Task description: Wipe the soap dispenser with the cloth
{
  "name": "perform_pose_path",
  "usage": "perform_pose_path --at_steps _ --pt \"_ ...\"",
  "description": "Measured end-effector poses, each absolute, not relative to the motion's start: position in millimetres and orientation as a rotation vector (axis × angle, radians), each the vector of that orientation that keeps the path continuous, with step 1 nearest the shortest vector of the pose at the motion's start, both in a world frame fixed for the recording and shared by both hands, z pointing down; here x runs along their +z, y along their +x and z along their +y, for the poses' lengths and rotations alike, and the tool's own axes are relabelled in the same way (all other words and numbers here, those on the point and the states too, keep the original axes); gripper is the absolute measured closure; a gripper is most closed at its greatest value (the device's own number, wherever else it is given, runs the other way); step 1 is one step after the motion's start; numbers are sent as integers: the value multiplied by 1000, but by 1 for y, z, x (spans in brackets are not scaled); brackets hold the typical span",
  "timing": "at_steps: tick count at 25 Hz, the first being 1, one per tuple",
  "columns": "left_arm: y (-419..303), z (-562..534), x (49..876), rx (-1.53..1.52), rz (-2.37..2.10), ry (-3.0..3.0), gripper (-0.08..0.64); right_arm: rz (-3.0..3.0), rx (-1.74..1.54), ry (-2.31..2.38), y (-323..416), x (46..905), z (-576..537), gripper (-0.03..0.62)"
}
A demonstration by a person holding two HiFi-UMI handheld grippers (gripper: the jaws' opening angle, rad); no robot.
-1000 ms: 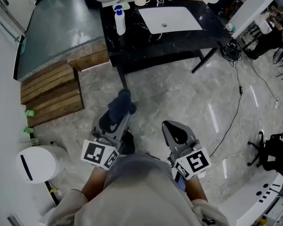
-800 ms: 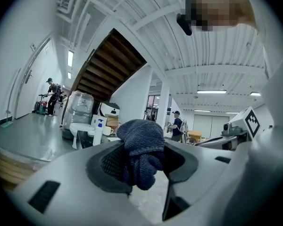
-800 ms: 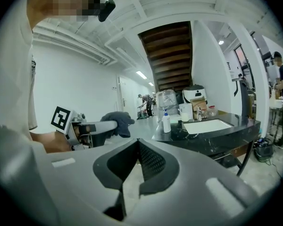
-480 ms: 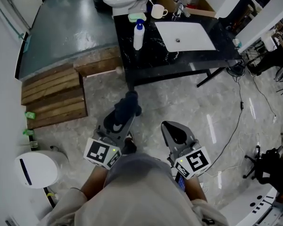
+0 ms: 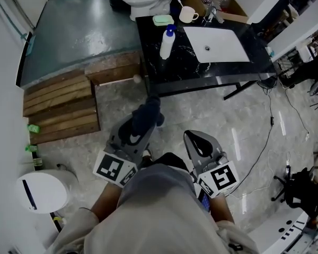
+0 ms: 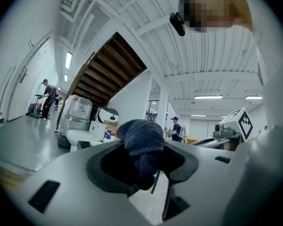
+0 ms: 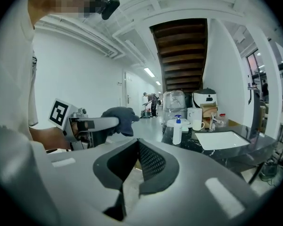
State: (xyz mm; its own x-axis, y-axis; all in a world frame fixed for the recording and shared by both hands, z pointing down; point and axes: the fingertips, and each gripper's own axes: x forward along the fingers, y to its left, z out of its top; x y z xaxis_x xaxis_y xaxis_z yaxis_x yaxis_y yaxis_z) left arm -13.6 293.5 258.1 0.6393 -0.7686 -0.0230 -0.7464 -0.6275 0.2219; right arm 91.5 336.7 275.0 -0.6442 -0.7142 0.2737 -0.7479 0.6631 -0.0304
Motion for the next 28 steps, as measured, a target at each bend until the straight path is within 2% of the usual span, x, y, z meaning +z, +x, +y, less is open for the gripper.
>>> perform_pose_path --at_steps 12,28 --pt "-19 272 261 -156 -1237 2664 380 -2666 228 1195 85 279 309 591" --pt "-7 189 277 -105 -1230 2617 380 -2645 314 1178 102 295 223 591"
